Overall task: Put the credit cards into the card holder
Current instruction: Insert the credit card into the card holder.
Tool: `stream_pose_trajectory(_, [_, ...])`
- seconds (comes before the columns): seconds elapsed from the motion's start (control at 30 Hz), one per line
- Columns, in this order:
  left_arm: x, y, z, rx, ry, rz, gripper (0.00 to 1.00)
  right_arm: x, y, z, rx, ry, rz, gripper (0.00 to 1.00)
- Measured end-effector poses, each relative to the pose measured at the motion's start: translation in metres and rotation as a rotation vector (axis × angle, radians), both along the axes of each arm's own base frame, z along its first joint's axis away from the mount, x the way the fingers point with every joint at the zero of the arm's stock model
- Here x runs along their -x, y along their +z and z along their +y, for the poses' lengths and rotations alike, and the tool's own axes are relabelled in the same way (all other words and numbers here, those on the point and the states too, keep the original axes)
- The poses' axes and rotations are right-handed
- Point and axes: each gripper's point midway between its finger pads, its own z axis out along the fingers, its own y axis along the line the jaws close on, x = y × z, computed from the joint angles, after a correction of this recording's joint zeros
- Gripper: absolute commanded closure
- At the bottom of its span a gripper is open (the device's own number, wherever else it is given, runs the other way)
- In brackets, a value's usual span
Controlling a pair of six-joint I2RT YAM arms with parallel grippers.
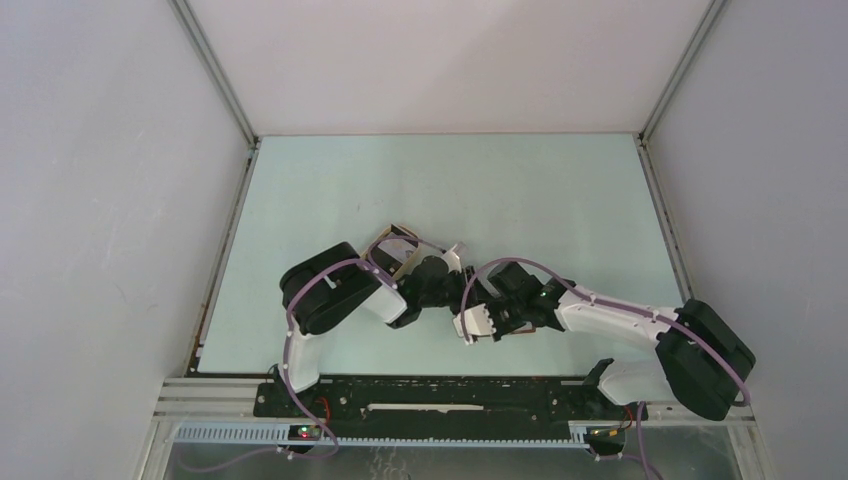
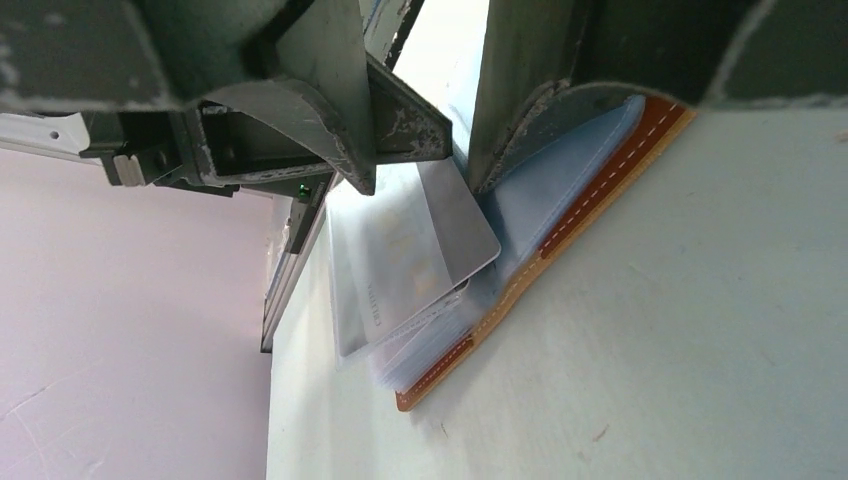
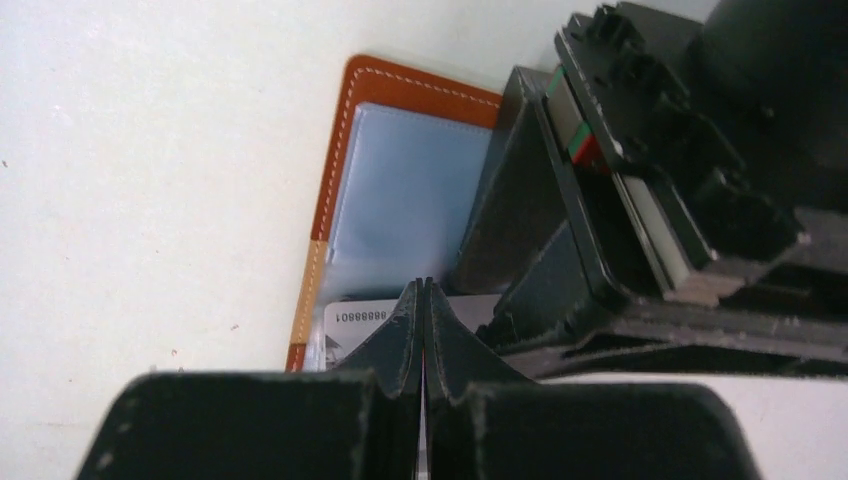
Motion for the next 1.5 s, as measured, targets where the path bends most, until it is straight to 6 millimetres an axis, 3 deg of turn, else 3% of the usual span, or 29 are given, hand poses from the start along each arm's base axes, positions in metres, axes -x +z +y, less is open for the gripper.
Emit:
stream_pose_trajectory(0.53, [-0.002,0.001,0.008,-0.003,0.028,-0.012,0.54,-0.007,0.020,-0.016,-0.094,-0.094,0.038,0.97])
stream_pose_trajectory(0.9, [-0.001,0.002,0.013,-0.010,0.043,-0.017,0.55,-0.016,0.024,-0.045,-0.139,-0.220,0.108,1.00])
stream_pose_trajectory(1.3, [0.002,0.000,0.024,-0.046,0.062,-0.020,0.73,-0.013,0.010,-0.054,-0.092,-0.247,0.173,1.00])
stream_pose_trajectory(1.5, [0.002,-0.005,0.031,-0.088,0.072,-0.022,0.90,-0.014,0.009,-0.053,-0.089,-0.248,0.176,1.00])
